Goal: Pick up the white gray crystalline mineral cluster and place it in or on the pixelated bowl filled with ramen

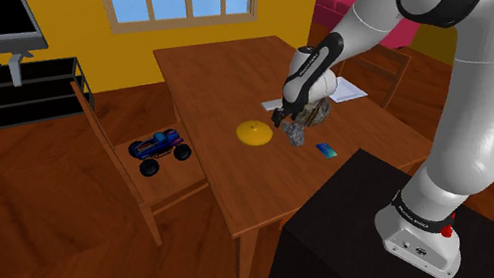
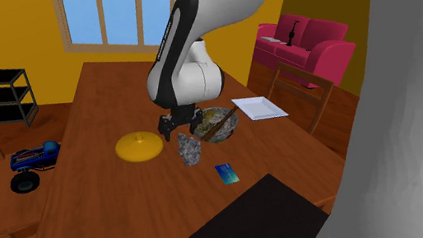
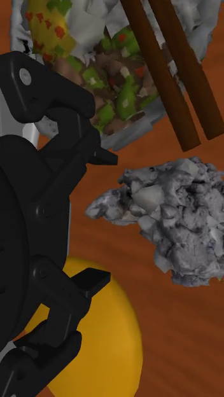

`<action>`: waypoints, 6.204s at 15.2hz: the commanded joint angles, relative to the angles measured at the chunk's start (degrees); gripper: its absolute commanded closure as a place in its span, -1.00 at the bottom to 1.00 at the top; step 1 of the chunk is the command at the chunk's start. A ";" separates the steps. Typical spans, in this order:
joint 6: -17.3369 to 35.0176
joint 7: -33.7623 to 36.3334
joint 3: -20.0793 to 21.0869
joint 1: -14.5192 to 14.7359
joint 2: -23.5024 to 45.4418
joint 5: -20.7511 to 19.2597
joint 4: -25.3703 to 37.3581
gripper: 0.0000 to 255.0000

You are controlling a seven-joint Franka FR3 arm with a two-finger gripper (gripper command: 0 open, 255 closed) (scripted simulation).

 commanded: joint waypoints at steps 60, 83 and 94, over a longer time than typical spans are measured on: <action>-21.97 48.32 -24.47 28.74 -3.22 -9.41 -1.08 -1.00; -15.61 45.85 -22.09 26.28 1.02 -5.25 -3.29 1.00; -21.39 47.96 -25.08 28.55 -5.82 -9.45 -3.87 1.00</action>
